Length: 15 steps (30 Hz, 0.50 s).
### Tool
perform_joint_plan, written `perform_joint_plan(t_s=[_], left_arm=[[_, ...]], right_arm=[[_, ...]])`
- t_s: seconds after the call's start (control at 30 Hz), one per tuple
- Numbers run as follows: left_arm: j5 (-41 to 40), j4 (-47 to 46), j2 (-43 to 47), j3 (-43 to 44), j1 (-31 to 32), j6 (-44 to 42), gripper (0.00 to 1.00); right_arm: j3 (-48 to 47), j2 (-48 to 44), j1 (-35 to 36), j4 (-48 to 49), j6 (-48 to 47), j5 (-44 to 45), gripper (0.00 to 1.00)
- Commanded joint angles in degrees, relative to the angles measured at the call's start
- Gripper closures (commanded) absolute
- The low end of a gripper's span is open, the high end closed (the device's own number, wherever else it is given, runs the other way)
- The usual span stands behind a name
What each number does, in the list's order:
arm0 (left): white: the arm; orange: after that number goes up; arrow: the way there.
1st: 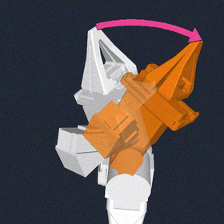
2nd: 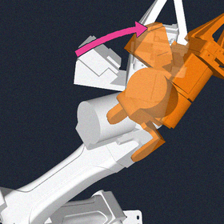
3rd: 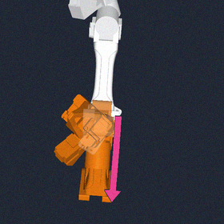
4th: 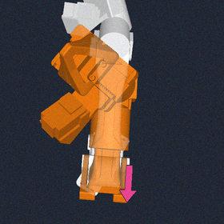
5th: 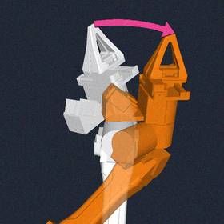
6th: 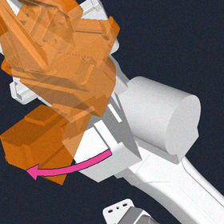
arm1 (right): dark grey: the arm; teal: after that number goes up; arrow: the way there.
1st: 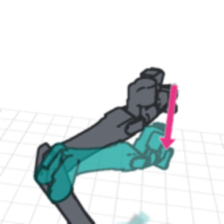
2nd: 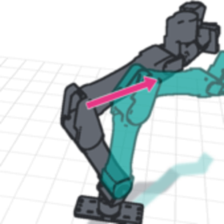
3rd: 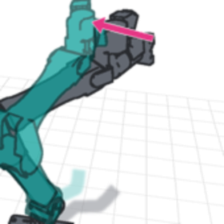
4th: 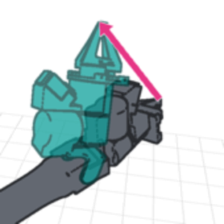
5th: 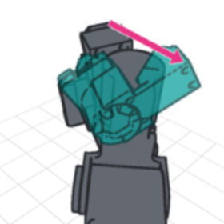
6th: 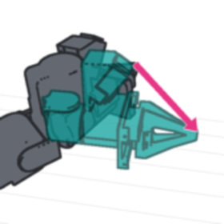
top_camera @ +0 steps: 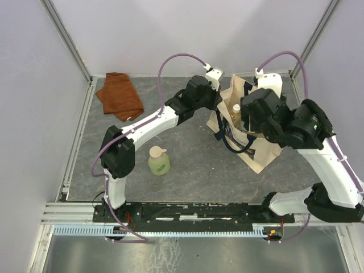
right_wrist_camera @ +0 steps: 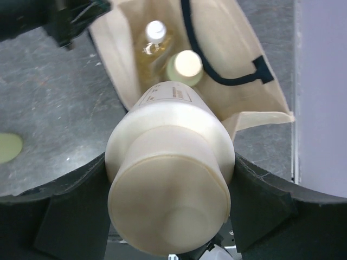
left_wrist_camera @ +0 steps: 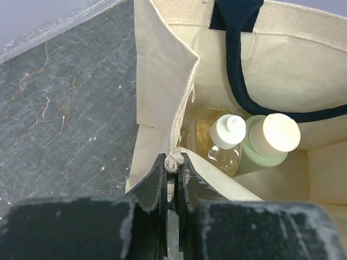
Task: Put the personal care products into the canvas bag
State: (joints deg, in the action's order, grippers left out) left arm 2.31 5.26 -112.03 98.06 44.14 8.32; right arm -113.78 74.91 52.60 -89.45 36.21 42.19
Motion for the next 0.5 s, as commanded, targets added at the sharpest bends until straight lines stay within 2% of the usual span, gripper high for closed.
perform_joint_plan(t_s=[0.0,0.17,0.47], left_arm=[[-2.4,1.5,3.6,-1.1,-0.3,-2.6,0.97],[-3.5,4.3,5.8,-1.3,-0.3,-3.2,0.97],[-10.8,13.3,11.1,-2.9,-0.4,-5.0,0.97]], right_arm=[[-2.6,0.5,-7.9,7.0,-7.1,0.8,1.00],[-0.3,2.2,-16.3,10.9,-11.3,-5.9,1.00],[16.0,0.3,-25.1,20.5,-12.4,-15.8,1.00]])
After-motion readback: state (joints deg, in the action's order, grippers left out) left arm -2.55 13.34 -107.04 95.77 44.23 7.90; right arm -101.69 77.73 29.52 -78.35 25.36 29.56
